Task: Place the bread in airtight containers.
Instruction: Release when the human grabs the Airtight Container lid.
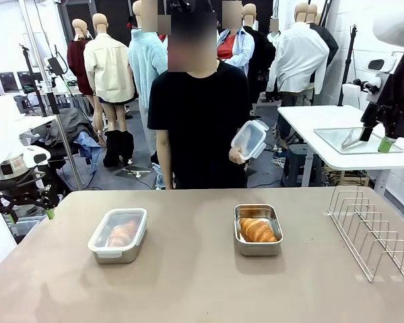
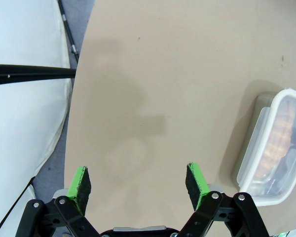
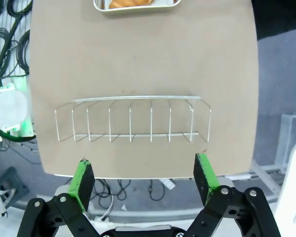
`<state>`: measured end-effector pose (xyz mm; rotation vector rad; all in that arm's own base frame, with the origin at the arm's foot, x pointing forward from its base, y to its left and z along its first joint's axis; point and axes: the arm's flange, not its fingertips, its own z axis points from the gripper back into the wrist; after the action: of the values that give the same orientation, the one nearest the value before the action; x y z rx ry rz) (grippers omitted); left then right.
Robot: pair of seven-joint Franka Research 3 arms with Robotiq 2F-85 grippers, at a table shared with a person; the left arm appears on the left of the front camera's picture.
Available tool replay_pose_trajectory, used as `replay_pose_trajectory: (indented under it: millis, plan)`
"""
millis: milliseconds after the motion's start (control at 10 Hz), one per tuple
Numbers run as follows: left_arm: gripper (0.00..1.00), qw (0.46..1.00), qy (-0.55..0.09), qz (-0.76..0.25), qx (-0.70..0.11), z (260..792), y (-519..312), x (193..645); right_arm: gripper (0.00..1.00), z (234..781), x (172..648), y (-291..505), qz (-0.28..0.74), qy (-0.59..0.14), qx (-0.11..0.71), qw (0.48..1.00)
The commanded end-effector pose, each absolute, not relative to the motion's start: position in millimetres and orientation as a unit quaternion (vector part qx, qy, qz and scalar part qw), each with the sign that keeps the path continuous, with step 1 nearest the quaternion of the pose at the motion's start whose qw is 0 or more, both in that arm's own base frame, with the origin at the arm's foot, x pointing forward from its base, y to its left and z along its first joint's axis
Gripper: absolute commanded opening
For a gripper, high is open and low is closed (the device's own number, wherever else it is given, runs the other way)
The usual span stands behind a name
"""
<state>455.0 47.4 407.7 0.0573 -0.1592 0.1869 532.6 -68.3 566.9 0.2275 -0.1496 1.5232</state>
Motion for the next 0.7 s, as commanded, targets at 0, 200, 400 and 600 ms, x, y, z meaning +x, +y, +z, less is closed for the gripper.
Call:
replay_pose_trajectory:
  millis: [0, 200, 400, 600]
  plan:
    - [1.0, 0.992, -0.08, 0.093, 0.027, 408.7, 48.7, 453.5, 1.0, 572.7, 531.6, -65.1, 0.684, -0.071, 0.098, 0.719]
    - [1.0, 0.992, -0.08, 0.093, 0.027, 408.7, 48.7, 453.5, 1.0, 572.7, 531.6, -65.1, 0.684, -0.071, 0.098, 0.719]
    - [1.0, 0.992, -0.08, 0.093, 0.027, 408.7, 48.7, 453.5, 1.0, 572.7, 531.6, -65.1, 0.684, -0.071, 0.098, 0.719]
    - [1.0, 0.992, -0.08, 0.093, 0.027, 408.7, 48.7, 453.5, 1.0, 572.7, 531.6, -65.1, 0.684, -0.071, 0.098, 0.719]
